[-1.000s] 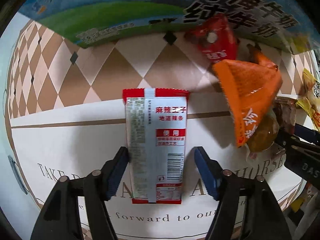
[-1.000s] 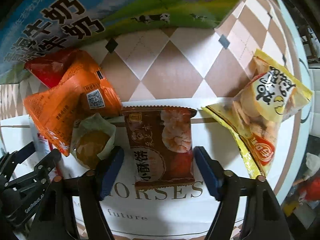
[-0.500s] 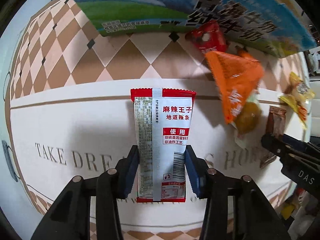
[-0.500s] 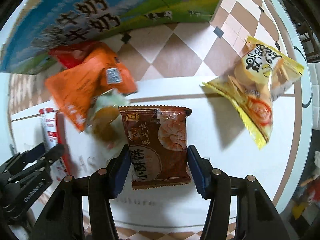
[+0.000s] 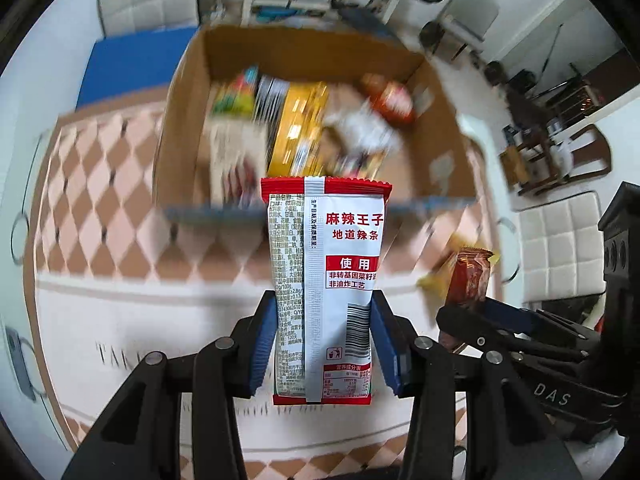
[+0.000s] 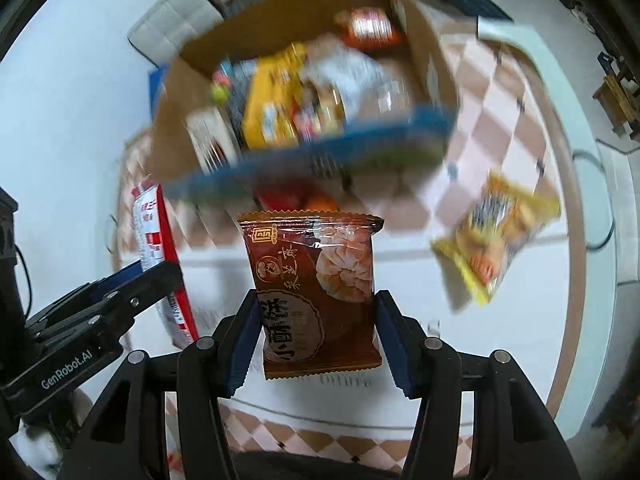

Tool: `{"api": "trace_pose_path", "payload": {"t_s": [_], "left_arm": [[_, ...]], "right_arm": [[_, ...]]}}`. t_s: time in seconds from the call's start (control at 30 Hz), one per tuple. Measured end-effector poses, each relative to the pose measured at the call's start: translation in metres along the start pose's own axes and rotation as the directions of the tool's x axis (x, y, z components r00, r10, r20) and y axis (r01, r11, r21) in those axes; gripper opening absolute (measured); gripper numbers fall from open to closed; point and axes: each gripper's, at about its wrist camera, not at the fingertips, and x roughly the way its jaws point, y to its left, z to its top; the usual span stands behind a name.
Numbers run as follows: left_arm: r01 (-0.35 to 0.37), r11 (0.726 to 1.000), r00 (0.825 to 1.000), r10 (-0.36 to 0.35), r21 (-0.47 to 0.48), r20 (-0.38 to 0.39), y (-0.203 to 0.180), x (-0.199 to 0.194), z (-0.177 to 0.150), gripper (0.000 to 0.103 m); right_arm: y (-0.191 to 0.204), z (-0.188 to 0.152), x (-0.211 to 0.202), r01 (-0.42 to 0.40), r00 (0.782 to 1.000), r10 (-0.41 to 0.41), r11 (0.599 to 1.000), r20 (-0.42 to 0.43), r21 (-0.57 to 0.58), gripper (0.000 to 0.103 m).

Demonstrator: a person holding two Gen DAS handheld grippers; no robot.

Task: Organize snacks
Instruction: 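Carry both packets into the box and open both tools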

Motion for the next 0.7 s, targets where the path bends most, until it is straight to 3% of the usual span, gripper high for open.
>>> {"api": "trace_pose_path", "payload": {"t_s": [0.1, 0.2, 0.4, 0.7], "left_arm": [[0.014, 1.000, 1.000, -0.014, 0.007, 0.024, -0.002, -0.007, 0.039, 0.043], [-0.002, 1.000, 1.000, 0.002, 0.015, 0.026, -0.012, 0.019, 0.084, 0.043], [-0.032, 0.999, 0.999, 0.033, 0.005, -0.038, -0.006, 0.056, 0.144, 0.043], [-0.076, 0.997, 0.981, 0.072, -0.013, -0.181, 0.006, 0.129, 0.166, 0.043]], "right_arm": [[0.009, 0.039, -0.027, 0.002, 0.998, -0.002, 1.000, 0.069, -0.005, 0.059], [0.010, 0.077, -0.040, 0.028, 0.991, -0.027, 1.000, 0.130, -0.008, 0.059], [0.008, 0.142, -0.029, 0.097, 0.984, -0.097, 0.995, 0.152, 0.010, 0.059], [-0.008, 0.187, 0.027, 0.164, 0.983, -0.166, 0.986, 0.077, 0.025, 0.059]]}}
